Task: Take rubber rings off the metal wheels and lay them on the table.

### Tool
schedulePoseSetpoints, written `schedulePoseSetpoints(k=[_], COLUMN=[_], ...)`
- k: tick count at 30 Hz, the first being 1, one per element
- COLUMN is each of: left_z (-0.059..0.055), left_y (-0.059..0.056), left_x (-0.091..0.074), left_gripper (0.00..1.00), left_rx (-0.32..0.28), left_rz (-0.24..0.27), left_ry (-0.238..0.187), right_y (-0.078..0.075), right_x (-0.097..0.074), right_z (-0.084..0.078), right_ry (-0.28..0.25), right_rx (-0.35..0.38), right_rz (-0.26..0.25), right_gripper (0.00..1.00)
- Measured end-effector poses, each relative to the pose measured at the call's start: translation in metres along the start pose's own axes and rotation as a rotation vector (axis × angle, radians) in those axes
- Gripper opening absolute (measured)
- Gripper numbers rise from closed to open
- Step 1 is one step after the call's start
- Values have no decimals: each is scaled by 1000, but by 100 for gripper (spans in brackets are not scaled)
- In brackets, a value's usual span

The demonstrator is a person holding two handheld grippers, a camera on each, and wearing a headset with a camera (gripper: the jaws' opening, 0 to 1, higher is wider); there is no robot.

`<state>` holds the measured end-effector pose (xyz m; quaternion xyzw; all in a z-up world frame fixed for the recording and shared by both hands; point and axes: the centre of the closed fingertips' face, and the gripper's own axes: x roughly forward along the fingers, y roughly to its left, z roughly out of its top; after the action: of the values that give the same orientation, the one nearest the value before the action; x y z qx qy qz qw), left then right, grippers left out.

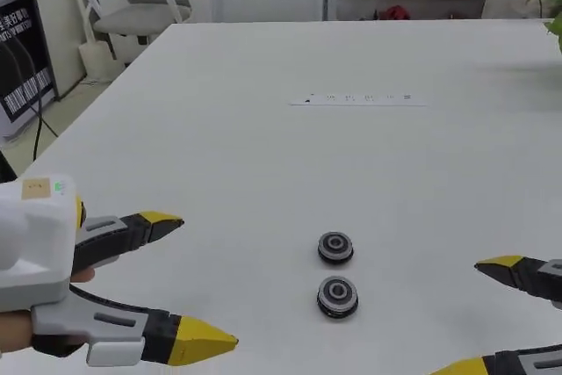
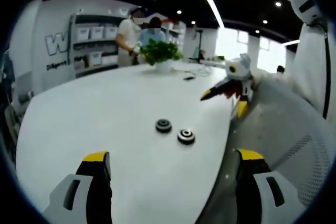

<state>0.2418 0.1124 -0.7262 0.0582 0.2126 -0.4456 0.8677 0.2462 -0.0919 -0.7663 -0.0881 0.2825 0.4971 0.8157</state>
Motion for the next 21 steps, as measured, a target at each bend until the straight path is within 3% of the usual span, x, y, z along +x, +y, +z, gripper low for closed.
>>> schedulePoseSetpoints(k=[11, 21], left_z=[0, -5], left_y=[-3, -7], left_x=[0, 0], left_gripper=[100, 100], left_rx=[-6, 6], left_rz=[1, -9], left_ry=[2, 32], right_y=[1, 3], right_x=[-4, -5], right_z=[-3, -7], right_ry=[9, 4], right_rx=[-2, 14], right_rz=[7, 13], right_gripper=[95, 92])
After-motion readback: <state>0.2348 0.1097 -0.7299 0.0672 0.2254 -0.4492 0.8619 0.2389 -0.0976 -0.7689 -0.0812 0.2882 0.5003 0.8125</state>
